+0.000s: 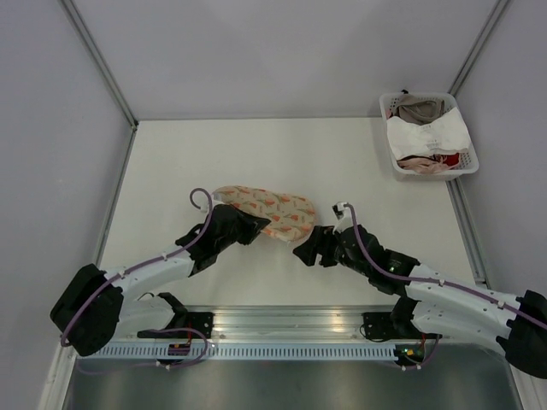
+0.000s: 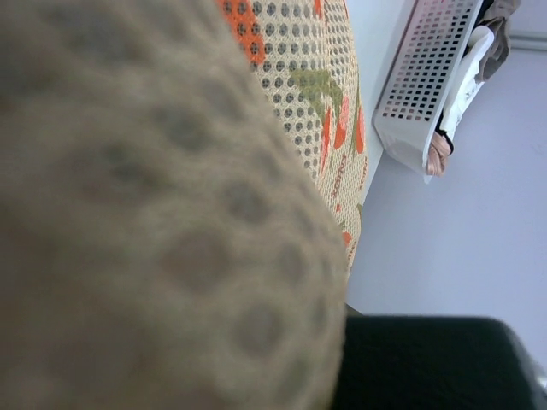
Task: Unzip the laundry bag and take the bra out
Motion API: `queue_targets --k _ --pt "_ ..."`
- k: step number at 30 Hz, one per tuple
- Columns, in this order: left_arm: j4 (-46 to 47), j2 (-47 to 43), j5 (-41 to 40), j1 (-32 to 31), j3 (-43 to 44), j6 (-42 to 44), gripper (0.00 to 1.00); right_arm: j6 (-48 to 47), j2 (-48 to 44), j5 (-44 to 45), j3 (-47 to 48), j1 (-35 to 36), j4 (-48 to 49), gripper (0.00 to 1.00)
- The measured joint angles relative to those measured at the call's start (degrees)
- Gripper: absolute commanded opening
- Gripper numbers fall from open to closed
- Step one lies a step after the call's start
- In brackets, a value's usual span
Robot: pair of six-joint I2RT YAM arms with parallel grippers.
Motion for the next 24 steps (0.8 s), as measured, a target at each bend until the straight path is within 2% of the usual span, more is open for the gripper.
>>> queue_targets --k 4,9,16,24 --pt "-0.2 5.0 0.3 0.0 4.4 -3.0 0.02 -3.4 2.1 5.1 0.0 8.0 1.4 0.79" --pt "-0.3 7.6 1.6 0.0 7.6 -5.5 0.02 -6.8 7.6 12.1 0.0 13.4 5.6 0.75" --pt "-0.9 7.6 2.4 0.0 7.7 -7.3 0.02 -11.9 13.8 25.7 1.7 16.1 8.6 0.66" --pt "-1.1 8.1 3.7 0.0 7.5 -8.1 0.02 -15.5 17.2 33.5 5.7 18.5 12.3 0.57"
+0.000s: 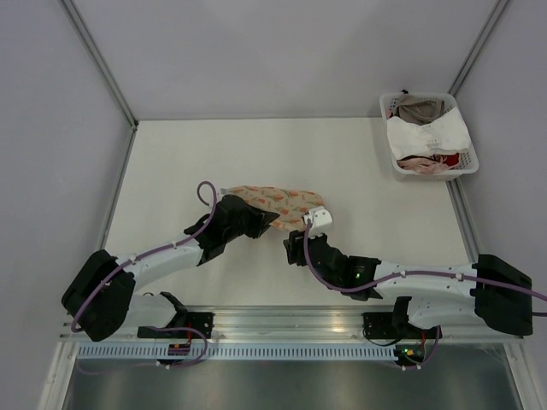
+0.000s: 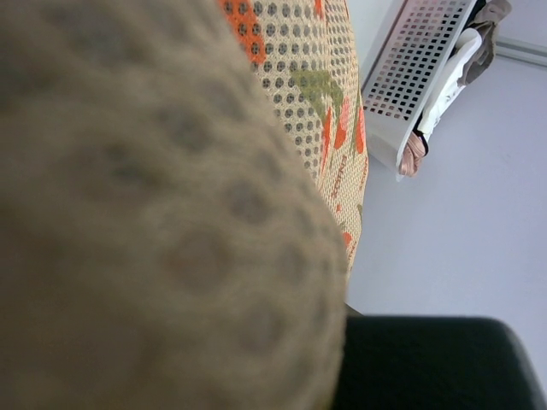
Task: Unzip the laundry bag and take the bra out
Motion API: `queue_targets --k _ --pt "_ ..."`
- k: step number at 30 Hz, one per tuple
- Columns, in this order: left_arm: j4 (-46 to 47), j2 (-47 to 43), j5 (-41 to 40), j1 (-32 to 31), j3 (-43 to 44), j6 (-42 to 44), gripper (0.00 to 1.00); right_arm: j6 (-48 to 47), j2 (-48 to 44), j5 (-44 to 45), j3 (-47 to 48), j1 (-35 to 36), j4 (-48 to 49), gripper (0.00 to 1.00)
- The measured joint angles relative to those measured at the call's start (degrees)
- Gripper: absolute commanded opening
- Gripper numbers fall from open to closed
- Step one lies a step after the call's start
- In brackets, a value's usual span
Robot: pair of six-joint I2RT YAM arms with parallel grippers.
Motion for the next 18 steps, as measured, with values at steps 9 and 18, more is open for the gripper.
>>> queue_targets --k 9,18 --pt "0.1 0.8 0.8 0.0 -0.2 -0.2 0.02 -2.3 1.8 5.0 2.3 1.4 0.0 0.0" --pt "0.3 0.8 6.5 3.1 -0.2 5.2 0.02 2.0 -0.5 8.8 5.2 1.6 -14.4 0.0"
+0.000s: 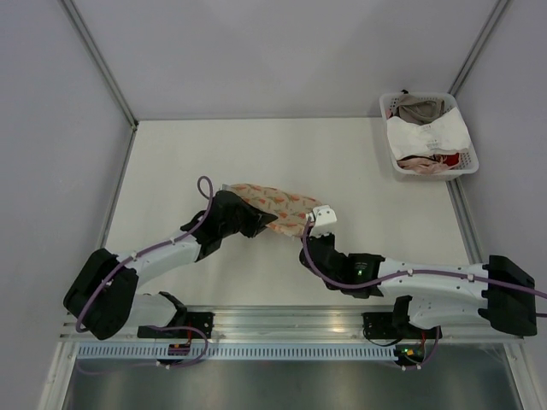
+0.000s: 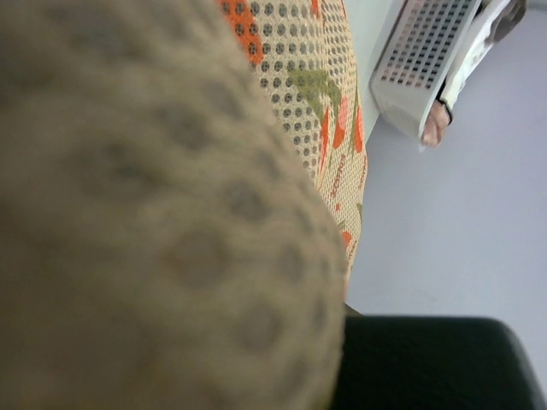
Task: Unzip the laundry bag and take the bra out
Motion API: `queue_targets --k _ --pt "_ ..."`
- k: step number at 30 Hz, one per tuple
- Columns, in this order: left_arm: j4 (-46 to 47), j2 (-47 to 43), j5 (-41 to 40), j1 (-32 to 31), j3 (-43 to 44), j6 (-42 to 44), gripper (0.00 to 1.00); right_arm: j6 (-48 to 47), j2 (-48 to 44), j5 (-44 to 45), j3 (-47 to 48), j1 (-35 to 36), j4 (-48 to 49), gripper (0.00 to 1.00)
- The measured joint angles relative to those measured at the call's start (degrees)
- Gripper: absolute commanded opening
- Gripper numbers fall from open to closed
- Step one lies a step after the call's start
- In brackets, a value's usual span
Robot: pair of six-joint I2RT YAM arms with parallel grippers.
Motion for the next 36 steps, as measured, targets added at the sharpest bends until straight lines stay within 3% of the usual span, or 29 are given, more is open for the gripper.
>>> queue_targets --k 7,8,9,10,14,20,25,34,35,36 --pt "0.5 3.6 12.8 7.4 0.3 12.6 0.02 5.5 -5.0 1.0 2.4 0.0 -15.5 0.01" --pt "0.5 4.0 14.0 8.2 0.2 13.6 0.02 5.9 -6.1 0.7 2.4 0.0 -17.1 0.06" --pt "0.5 4.2 14.7 8.7 0.2 14.0 0.02 6.1 -7.3 -0.1 2.3 0.0 -17.8 0.19" --pt "0.5 4.2 15.3 8.9 0.1 14.3 0.02 6.3 -8.6 -1.2 2.0 0.0 -17.5 0.42" --pt "2.3 4.2 16.1 8.9 -0.7 14.1 0.02 4.9 -12.2 -9.6 -0.3 0.0 -12.1 0.59" --pt "2.7 3.7 15.8 7.7 -0.8 11.9 0.02 3.8 -5.8 -17.4 -1.4 2.1 -2.0 0.61" --pt "3.3 3.7 15.7 7.0 -0.8 9.6 0.02 3.1 -1.6 -18.3 -2.3 2.5 4.7 0.6" --pt "4.4 3.7 15.6 5.5 -0.8 7.6 0.02 1.2 4.9 -9.2 -2.0 2.5 11.1 0.54" --pt "4.7 3.7 15.6 5.5 -0.8 7.5 0.02 1.1 5.9 -7.6 -1.9 2.5 11.0 0.53" --pt "5.0 3.7 15.6 5.5 -0.8 7.3 0.02 1.1 6.8 -6.1 -1.6 2.5 10.9 0.46"
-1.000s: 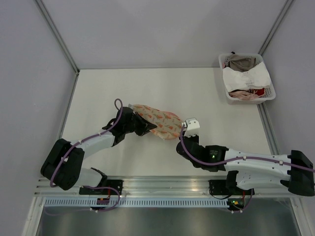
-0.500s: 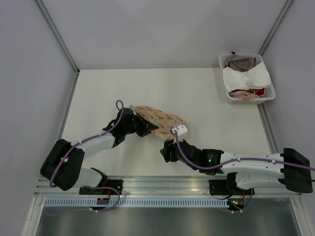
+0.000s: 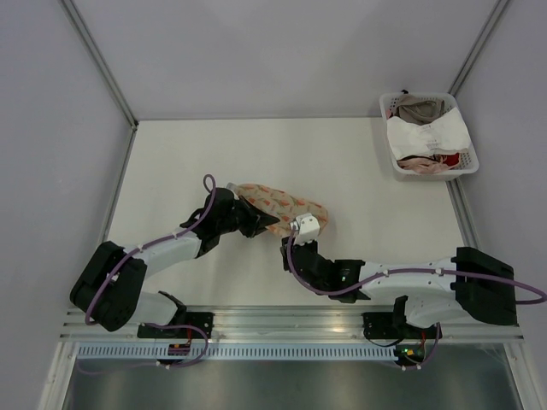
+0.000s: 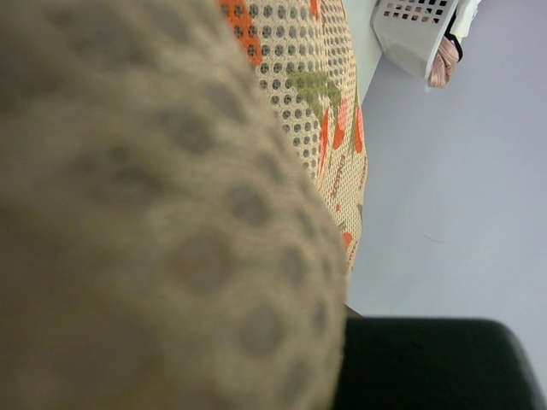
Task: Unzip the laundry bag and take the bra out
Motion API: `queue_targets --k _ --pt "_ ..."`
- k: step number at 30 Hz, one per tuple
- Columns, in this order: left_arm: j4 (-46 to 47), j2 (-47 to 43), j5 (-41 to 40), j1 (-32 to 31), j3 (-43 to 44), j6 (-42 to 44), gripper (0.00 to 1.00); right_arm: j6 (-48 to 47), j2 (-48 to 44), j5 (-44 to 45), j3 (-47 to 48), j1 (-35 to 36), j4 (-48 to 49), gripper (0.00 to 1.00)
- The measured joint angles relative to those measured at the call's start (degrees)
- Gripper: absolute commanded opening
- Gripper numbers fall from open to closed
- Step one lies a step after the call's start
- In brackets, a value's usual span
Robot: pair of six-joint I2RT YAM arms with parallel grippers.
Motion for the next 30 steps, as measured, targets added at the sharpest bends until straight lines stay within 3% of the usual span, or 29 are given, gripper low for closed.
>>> queue_targets --k 5,9,16,30 --pt "0.2 0.0 0.0 0.0 0.0 -0.3 0.02 -0.4 1.9 5.5 0.7 0.0 -0.2 0.26" --pt "0.3 0.0 0.0 0.0 0.0 -0.3 0.02 -0.5 0.9 7.6 0.5 0.2 0.1 0.0" --pt "1.5 0.1 0.4 -0.7 0.0 -0.4 0.02 0.9 -5.6 8.2 -0.1 0.9 -3.5 0.0" --pt "1.0 5.6 6.2 1.7 2.3 6.1 0.02 9.1 -11.2 5.3 4.3 1.0 -32.4 0.0"
